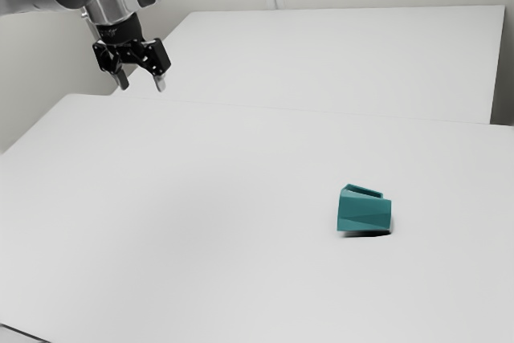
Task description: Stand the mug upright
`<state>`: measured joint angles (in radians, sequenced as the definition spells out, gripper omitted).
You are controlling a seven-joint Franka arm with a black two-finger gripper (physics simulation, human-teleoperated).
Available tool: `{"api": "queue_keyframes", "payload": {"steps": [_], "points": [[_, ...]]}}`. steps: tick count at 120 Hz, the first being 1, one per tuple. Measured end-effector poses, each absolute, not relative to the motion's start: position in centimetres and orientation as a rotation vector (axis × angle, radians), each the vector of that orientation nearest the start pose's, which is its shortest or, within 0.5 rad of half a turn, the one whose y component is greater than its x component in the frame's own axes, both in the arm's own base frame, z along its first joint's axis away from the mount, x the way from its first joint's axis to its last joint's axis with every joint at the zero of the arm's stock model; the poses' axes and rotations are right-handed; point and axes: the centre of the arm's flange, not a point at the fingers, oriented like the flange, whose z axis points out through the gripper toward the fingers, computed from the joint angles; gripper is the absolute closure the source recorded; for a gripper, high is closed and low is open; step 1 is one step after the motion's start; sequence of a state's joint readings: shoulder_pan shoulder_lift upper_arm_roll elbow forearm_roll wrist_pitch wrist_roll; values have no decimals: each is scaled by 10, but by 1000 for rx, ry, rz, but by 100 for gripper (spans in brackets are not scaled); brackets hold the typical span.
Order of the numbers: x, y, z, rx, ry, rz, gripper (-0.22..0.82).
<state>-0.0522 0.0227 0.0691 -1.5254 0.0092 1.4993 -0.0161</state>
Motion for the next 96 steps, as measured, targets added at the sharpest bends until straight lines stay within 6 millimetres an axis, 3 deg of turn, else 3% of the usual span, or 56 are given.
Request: {"api": "queue_keyframes", "payload": {"steps": [22,45,96], "points": [[552,3,628,-3144,-33,76,2],[554,-14,606,-3291,-10,121,2],[558,-48,485,-3776,-32,113,2]]}}
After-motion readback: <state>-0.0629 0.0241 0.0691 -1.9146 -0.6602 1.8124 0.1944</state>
